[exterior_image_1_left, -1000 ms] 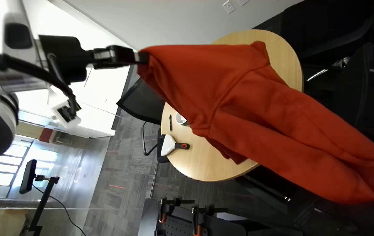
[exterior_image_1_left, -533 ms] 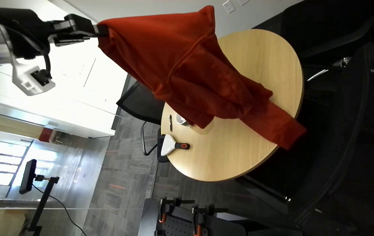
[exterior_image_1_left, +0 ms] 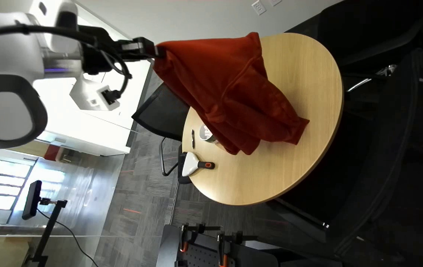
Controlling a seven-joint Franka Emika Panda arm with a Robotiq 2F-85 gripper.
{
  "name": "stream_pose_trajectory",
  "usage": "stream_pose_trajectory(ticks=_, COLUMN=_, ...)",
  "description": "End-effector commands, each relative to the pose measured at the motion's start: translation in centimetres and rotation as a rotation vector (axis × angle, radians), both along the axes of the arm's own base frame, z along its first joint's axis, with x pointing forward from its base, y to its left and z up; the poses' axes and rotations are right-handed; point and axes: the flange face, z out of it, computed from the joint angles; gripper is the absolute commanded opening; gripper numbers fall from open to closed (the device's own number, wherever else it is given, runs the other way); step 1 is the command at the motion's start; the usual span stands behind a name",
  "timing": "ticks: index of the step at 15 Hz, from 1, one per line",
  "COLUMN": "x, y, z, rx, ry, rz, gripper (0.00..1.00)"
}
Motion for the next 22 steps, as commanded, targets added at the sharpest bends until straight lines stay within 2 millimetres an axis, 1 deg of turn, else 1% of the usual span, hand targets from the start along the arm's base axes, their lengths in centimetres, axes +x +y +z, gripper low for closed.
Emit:
stream_pose_trajectory(ticks=1, x=0.7, y=-1.6, z=-3.4, rx=-0.015, ry=0.036, rz=0.003, gripper=0.02)
stream_pose_trajectory(ticks=2, x=0.9, y=-1.9, z=-4.8, rx=-0.017, ry=0.060, rz=0.013, gripper=0.02)
stream_pose_trajectory(ticks=4, x=1.1, y=-2.3, z=-7.1, rx=-0.013, ry=0.096, rz=0.034, gripper=0.02)
stream_pose_trajectory(ticks=5, x=1.1, y=-2.4, z=-8.0, rx=-0.012, ry=0.107, rz=0.046, gripper=0.02)
stream_pose_trajectory(ticks=7, x=1.2, y=-2.3, z=-9.1, rx=-0.011, ry=0.118, rz=0.082, gripper=0.02)
stream_pose_trajectory(ticks=11, x=1.8, y=-1.8, z=-10.7, rx=-0.006, ry=0.133, rz=0.144, gripper=0.02)
stream_pose_trajectory(ticks=13, x=2.4, y=-1.5, z=-12.4, rx=0.012, ry=0.159, rz=0.157, gripper=0.02)
stream_pose_trajectory(ticks=15, x=3.1, y=-1.5, z=-14.8, rx=0.014, ry=0.207, rz=0.159, gripper=0.02)
stream_pose_trajectory(ticks=16, x=3.4, y=-1.5, z=-16.4, rx=0.020, ry=0.238, rz=0.158, gripper=0.02)
stream_pose_trajectory(ticks=19, x=4.1, y=-1.6, z=-20.7, rx=0.028, ry=0.320, rz=0.158, gripper=0.02)
stream_pose_trajectory(ticks=22, x=4.6, y=-1.5, z=-24.4, rx=0.028, ry=0.391, rz=0.159, gripper=0.02)
